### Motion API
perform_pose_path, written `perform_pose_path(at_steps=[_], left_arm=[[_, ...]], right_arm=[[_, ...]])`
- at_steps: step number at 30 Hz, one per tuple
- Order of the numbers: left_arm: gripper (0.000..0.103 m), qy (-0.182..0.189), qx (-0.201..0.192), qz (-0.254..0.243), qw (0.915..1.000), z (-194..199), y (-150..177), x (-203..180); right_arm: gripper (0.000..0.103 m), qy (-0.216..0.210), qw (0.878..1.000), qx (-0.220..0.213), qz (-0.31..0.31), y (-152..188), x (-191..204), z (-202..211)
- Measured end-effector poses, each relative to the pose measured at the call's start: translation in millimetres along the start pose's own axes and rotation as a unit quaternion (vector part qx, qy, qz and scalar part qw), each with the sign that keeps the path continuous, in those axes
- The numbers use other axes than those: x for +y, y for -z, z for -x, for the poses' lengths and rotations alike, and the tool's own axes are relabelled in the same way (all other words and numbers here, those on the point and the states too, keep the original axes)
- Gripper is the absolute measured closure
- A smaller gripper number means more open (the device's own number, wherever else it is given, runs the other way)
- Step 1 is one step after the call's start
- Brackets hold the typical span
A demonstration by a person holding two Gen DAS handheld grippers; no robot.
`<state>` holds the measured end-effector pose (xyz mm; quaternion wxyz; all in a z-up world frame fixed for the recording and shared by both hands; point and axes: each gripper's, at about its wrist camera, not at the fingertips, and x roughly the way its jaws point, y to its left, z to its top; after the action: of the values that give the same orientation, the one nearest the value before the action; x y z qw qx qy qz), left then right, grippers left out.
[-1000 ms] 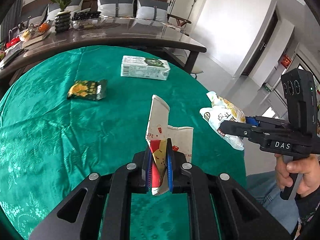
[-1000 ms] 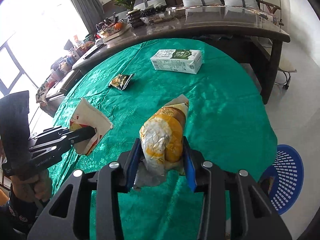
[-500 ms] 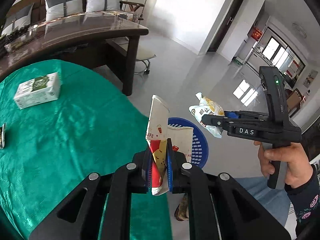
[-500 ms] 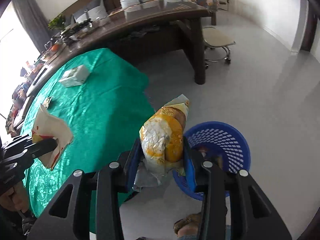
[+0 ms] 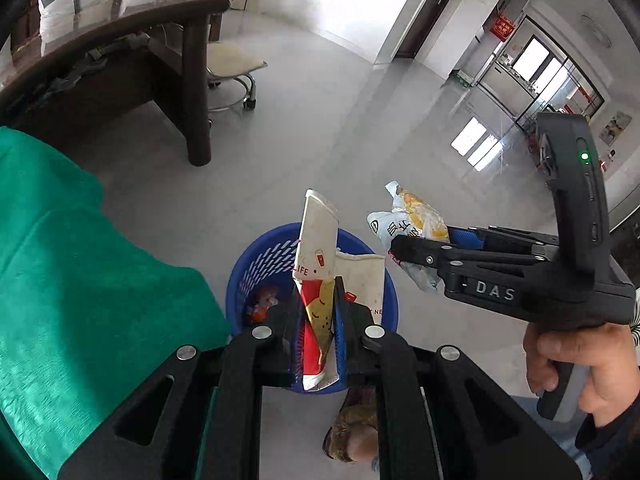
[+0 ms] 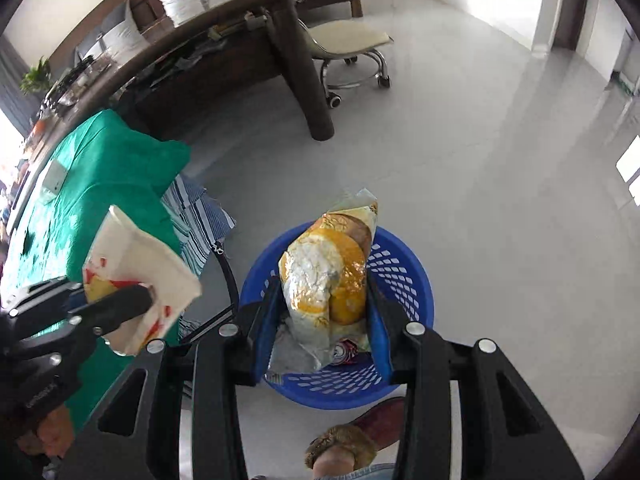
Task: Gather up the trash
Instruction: 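Carry both items over the blue wastebasket and open both tools to drop them, then move both open tools back over the table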
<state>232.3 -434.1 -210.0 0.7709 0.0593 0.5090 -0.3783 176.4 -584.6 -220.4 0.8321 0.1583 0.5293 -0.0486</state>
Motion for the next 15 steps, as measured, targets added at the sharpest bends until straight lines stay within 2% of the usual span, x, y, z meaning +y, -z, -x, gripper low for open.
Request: perform_pose_path(at_steps=[5, 8, 9, 11, 15], left_arm=[[0.090, 0.004, 0.014, 0.009, 0.9998, -29, -9, 7], [0.087, 0.002, 0.019, 0.013, 0.9997, -42, -11, 10], [0.068, -0.002, 0.021, 0.015, 0.9997, -48, -13, 11], [0.038, -0.008, 0.021, 0.020, 0.9996, -56, -16, 14], [0.033, -0.014, 0.019, 0.025, 0.9994, -58, -19, 18]], right_arm=[[0.064, -0.007, 1.000, 0.010, -0.024, -1, -17, -10], [0.058, -0.013, 0.999, 0.003, -0.037, -2, -20, -10], [0.047, -0.013, 0.999, -0.002, -0.041, -4, -22, -9], [0.040, -0.013, 0.998, -0.015, -0.054, -6, -28, -4], [0.036, 0.003, 0.998, -0.037, -0.059, -7, -31, 7]])
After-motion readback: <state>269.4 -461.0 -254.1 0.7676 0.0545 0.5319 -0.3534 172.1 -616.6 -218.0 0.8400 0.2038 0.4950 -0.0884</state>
